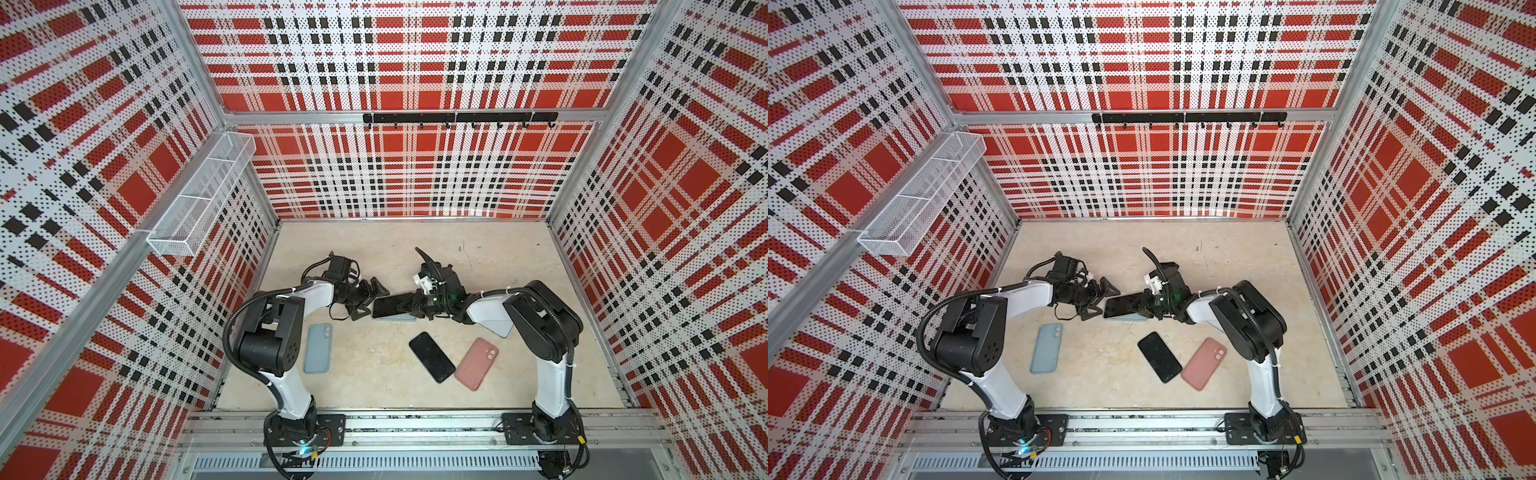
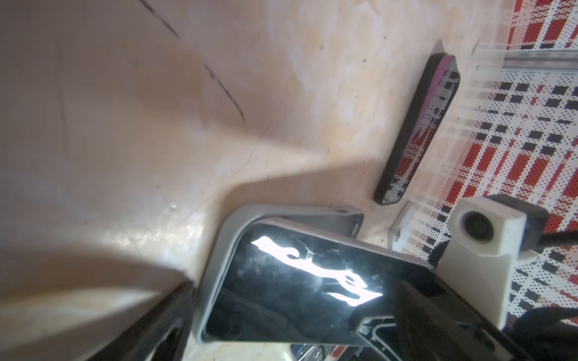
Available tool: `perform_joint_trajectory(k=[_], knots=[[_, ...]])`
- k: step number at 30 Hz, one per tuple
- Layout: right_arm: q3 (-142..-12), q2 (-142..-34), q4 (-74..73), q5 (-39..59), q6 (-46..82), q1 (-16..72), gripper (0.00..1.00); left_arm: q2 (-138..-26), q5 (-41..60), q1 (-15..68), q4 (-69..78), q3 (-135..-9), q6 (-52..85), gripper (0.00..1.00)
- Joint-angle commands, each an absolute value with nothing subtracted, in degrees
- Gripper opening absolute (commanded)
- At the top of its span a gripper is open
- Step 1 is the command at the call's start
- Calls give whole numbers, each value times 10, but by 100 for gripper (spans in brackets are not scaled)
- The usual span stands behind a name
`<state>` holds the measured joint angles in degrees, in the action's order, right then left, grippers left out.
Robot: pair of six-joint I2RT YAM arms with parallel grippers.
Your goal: Put the phone into the phone case
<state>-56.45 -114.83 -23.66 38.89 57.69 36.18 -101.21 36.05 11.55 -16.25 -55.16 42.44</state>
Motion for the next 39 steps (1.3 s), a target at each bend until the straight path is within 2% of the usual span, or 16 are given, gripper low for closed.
perform_joint_trajectory(k=[1,10,15,21,28,39], knots=[[-543,-1187,-240,378,580,366,0,-1027,356,120,-153,-539,431,100],[-520,-1235,-267,377,584,366,0,-1030,356,124,-151,-543,433,100],[-514,-1235,-237,345,562,366,1,-1031,358,126,-150,-544,435,100],[-524,-1196,-159,294,506,369,14,-1033,357,126,-149,-544,437,100],[-547,-1142,-74,239,445,372,23,-1031,359,126,-136,-537,442,100],[-613,-1100,46,197,373,372,41,-1022,369,124,-87,-506,472,98]])
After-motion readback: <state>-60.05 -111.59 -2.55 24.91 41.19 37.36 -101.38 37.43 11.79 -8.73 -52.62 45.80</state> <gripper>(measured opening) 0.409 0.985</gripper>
